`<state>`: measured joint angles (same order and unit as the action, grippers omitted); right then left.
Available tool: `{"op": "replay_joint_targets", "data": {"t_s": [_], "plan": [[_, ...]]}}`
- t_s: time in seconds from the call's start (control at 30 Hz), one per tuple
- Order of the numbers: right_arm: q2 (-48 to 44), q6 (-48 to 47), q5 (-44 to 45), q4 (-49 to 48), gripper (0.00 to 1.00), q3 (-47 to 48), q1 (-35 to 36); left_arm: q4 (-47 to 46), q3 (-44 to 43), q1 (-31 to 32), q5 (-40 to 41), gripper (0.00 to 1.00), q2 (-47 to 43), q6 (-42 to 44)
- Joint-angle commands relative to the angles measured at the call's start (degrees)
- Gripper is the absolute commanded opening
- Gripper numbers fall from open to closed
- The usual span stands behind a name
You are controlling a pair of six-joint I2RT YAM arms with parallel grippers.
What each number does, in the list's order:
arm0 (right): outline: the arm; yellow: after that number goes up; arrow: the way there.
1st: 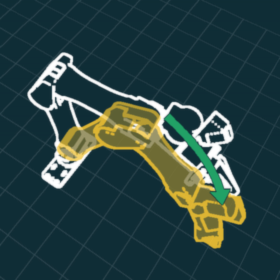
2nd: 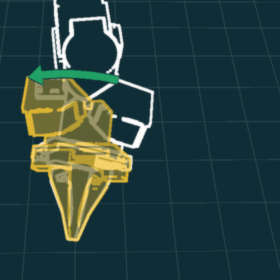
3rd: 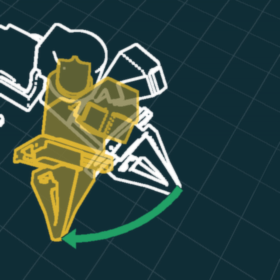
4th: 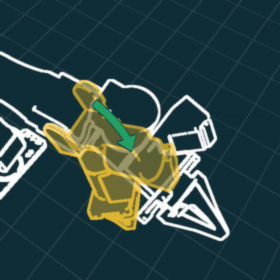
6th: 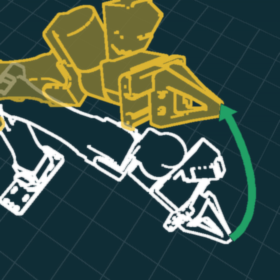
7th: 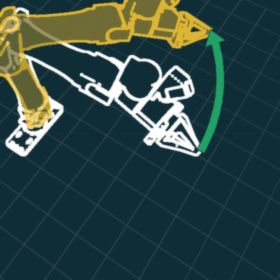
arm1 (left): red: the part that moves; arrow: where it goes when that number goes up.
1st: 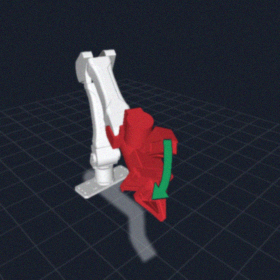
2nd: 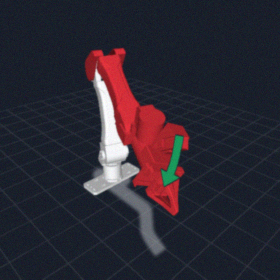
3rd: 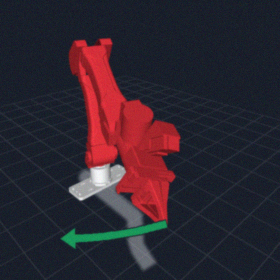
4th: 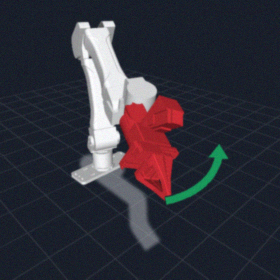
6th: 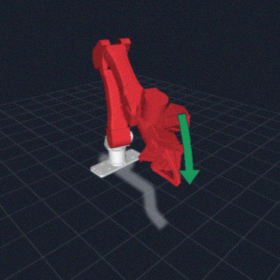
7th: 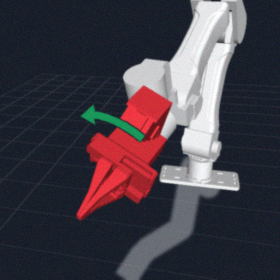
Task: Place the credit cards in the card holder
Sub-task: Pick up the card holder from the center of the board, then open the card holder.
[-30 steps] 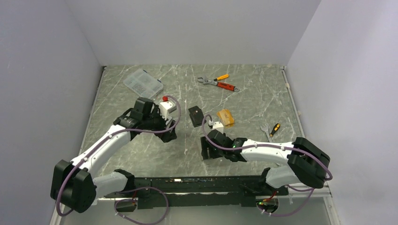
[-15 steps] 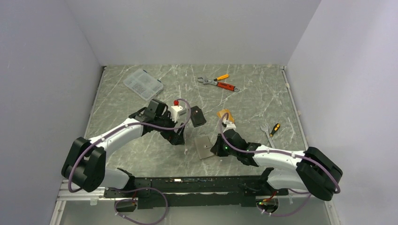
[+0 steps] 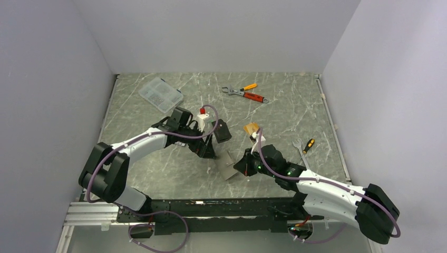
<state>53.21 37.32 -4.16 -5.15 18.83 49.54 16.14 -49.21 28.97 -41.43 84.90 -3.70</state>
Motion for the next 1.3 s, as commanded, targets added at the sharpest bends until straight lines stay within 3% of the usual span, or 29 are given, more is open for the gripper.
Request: {"op": "replay_joint_targets", "data": {"t_s": [0.0, 0.2, 0.57, 0.9, 1.27], "plan": [[-2.3, -3.1, -3.2, -1.6, 0.00, 0.8, 0.2, -3.8, -1.1, -0.4, -10.8, 0.99, 0.0, -0.3], [-4.9, -5.6, -3.5, 1.4, 0.00, 4.4, 0.2, -3.6, -0.5, -1.6, -15.3, 0.99, 0.4, 1.8], [-7.8, -5.3, -2.2, 2.1, 0.00, 10.3, 0.1, -5.0, -0.8, -3.9, -18.2, 0.99, -1.4, -2.2], [-1.6, -3.3, -0.9, -7.4, 0.00, 12.8, 0.1, -12.3, -0.2, -6.0, -28.3, 0.99, -4.5, -11.6], [1.3, -0.9, 2.0, -12.6, 0.00, 12.3, 0.1, -15.7, 0.0, -9.3, -33.7, 0.61, -6.7, -17.3]]}}
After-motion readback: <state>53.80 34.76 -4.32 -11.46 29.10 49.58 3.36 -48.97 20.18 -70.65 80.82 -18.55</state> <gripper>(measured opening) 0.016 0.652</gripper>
